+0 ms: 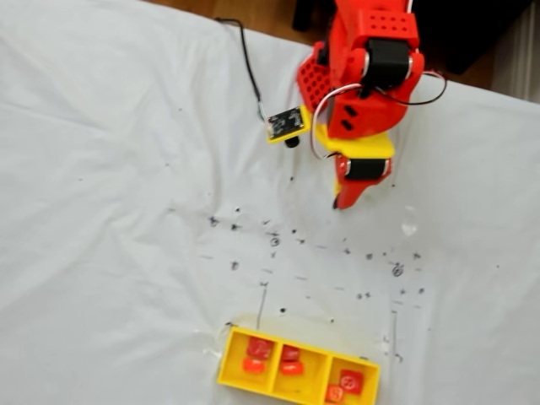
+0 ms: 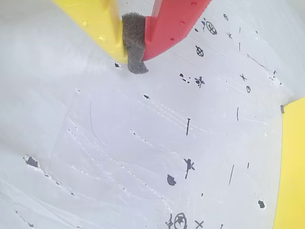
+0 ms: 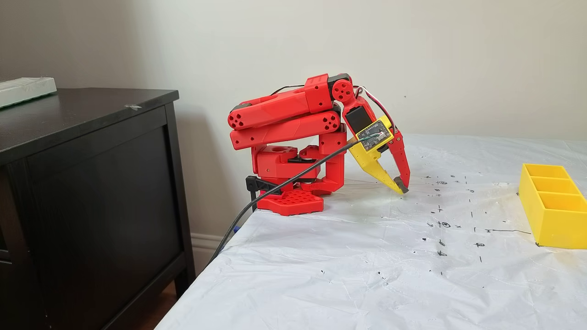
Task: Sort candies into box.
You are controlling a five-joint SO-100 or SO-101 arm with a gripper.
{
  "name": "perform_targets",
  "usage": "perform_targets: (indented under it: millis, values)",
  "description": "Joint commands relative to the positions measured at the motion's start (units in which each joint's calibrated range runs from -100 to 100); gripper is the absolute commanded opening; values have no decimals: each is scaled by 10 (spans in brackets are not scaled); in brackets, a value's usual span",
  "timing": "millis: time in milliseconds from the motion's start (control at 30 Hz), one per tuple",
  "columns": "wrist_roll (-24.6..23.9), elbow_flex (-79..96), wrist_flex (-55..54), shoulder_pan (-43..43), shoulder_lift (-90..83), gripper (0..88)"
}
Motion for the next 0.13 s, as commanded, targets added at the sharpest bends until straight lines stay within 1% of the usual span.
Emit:
perform_targets:
  millis: [0, 100]
  values:
    - [-1, -4, 5, 3, -3, 1]
    - [-1, -4, 5, 3, -3, 1]
